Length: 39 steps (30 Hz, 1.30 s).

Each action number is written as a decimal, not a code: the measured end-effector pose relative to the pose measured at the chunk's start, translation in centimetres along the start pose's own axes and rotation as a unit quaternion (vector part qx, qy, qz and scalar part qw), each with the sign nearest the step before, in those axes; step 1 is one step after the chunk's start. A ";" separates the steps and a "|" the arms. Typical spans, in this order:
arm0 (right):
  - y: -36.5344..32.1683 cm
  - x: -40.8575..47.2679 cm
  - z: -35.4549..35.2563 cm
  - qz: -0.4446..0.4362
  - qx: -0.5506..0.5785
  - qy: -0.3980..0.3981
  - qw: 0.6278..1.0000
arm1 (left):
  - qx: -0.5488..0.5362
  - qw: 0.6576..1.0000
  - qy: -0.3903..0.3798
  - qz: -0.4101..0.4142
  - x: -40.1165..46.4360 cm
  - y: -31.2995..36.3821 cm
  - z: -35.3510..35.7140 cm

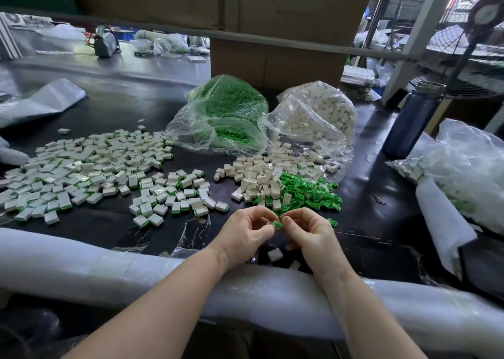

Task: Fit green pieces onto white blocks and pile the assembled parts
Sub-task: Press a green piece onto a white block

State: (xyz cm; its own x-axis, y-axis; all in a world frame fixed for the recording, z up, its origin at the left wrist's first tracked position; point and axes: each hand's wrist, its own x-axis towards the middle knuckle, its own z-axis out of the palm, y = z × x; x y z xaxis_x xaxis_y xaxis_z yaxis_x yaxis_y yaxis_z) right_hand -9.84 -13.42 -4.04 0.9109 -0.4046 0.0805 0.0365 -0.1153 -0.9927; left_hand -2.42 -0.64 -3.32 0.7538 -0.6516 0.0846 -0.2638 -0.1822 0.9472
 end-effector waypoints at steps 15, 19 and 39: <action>0.0 0.3 0.1 0.045 0.015 -0.069 0.997 | 0.027 0.998 -0.057 0.021 0.0 0.3 0.1; 0.0 0.2 0.0 0.044 0.025 -0.065 0.997 | 0.050 0.995 -0.075 0.034 0.0 0.0 0.1; -0.4 -0.1 0.0 0.044 0.046 -0.053 0.997 | 0.076 0.992 -0.090 0.041 0.2 -0.3 0.3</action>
State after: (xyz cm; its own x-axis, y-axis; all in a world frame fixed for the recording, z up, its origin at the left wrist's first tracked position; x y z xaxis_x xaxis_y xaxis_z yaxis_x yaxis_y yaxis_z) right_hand -9.92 -13.40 -3.67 0.9506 -0.3103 -0.0117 -0.0119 0.0010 -0.9999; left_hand -2.37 -0.94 -3.67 0.6096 -0.7876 0.0903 -0.4178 -0.2225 0.8809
